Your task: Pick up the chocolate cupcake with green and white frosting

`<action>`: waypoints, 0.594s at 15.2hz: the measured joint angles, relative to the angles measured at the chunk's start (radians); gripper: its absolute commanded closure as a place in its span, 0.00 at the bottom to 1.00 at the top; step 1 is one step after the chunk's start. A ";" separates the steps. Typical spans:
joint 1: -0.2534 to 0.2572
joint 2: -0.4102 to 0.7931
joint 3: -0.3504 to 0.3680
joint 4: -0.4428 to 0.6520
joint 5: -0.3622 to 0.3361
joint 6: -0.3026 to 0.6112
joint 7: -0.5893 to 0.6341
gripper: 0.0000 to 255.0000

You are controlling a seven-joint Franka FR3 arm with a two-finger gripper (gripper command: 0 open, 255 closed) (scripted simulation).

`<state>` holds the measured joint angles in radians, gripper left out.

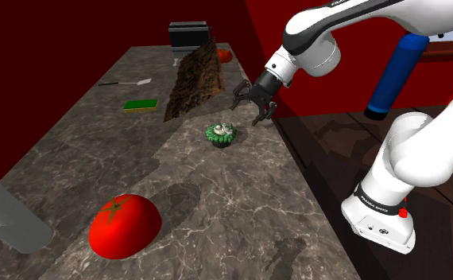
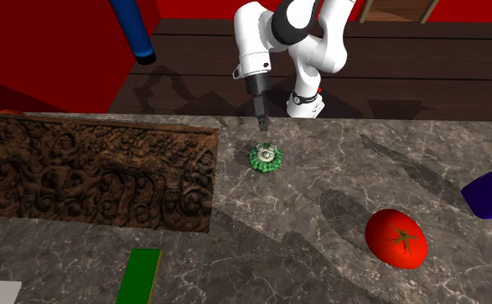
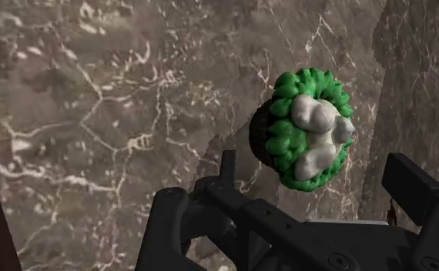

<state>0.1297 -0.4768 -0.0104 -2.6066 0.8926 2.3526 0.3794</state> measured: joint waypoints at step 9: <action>0.087 0.157 -0.012 0.030 0.320 0.172 -0.136 0.00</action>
<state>0.2167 -0.3195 -0.0225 -2.5767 1.2126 2.5242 0.2436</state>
